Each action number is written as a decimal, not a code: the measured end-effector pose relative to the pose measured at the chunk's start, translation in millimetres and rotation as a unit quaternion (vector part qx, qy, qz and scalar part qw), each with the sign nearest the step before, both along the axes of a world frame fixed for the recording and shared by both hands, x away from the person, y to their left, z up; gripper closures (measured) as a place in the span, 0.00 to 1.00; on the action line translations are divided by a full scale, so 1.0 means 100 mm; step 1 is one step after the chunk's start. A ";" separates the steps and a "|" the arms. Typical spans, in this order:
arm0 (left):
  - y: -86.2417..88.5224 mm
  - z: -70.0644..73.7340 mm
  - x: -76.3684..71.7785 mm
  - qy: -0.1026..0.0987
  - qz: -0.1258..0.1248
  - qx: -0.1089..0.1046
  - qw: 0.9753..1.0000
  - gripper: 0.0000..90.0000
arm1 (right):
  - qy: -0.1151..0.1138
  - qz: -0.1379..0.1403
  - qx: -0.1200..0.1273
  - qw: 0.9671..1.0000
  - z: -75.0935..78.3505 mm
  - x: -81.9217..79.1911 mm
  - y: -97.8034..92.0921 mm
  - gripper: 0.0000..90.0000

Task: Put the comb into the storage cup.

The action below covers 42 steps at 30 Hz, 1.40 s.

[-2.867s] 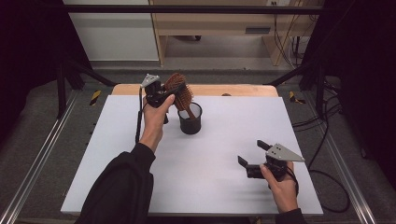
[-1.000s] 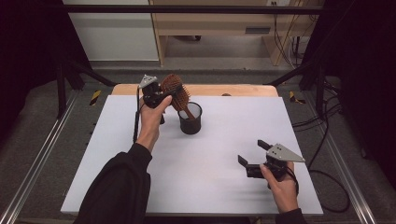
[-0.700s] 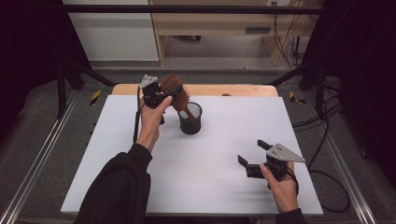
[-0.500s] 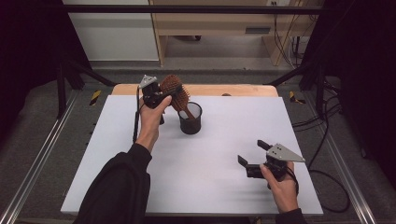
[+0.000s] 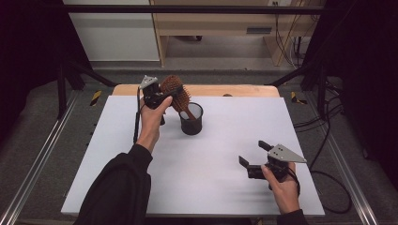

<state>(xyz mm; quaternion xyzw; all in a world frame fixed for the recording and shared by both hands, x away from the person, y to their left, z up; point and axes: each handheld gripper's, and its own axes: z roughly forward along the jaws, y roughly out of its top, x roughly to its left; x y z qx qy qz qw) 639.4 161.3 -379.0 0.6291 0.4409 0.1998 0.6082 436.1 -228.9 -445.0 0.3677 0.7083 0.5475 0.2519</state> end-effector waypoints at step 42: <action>0.02 -0.03 0.02 -0.002 0.001 -0.005 1.000 0.33 | 0.003 0.003 0.000 1.000 0.00 0.00 0.01 0.03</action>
